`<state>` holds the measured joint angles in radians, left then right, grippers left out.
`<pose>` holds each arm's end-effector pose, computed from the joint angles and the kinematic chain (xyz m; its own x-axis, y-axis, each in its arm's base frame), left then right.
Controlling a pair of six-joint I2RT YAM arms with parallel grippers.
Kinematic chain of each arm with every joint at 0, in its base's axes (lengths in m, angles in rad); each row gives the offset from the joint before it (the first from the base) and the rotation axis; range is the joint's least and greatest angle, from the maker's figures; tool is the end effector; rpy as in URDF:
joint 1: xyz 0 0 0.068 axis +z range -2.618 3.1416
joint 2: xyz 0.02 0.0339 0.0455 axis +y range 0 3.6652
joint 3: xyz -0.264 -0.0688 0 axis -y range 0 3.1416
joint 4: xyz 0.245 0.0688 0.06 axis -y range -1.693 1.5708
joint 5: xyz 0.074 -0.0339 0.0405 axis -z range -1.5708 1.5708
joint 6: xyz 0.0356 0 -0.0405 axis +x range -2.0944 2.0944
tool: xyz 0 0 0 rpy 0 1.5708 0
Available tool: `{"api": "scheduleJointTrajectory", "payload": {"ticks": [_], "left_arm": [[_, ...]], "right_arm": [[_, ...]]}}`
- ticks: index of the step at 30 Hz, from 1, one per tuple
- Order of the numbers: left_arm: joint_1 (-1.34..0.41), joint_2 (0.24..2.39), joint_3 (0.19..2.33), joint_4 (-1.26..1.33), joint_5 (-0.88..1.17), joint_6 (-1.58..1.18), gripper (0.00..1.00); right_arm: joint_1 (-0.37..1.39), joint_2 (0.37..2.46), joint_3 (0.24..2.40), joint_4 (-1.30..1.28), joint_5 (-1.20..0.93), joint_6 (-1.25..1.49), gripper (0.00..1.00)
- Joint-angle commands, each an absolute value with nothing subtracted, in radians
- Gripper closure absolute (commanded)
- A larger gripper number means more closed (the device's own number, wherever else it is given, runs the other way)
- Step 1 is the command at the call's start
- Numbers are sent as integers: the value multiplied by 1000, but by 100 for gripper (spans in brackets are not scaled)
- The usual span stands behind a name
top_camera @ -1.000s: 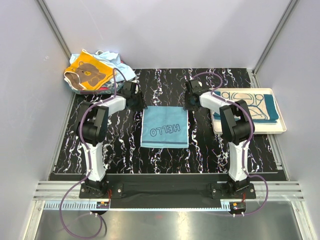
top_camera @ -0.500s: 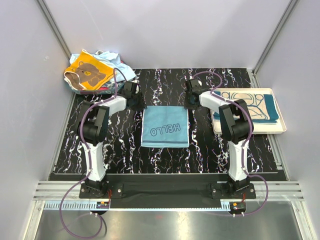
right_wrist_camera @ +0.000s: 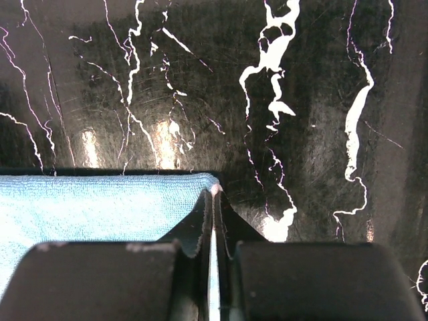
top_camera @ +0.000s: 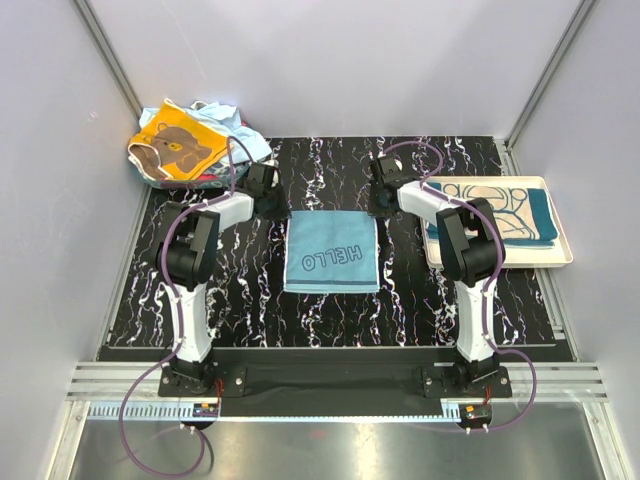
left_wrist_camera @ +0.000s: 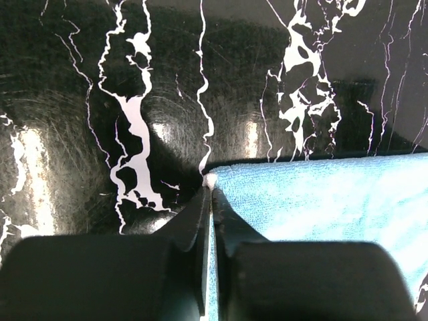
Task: Fold and stack the towels
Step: Fold the towel
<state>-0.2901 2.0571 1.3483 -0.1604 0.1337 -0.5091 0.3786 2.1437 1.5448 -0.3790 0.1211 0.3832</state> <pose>0.4193 -0.1301 0.1495 -0.8174 -0.2601 -0.5140 -0.0372 0.9142 -0.4035 0.4294 0.1662 0.1561 -0.8284 0.0699 -0.5557 0.0060 0.9932 0.1160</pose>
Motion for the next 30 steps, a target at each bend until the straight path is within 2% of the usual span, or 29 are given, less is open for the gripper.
{"api": "scheduleJointTrajectory", "payload": {"ticks": [1,7,12,30], "left_arm": [[-295,2066,1388,-109,109,-495,98],[-295,2011,1397,-52,103,-508,100],[-293,1916,1321,50,81,-541,100],[-321,1660,959,195,15,-621,100]], "right_arm": [[370,2158,1577,-379,167,351,98],[364,2103,1574,-345,167,345,100],[362,2034,1540,-301,179,342,100],[368,1740,1186,-180,45,452,100]]}}
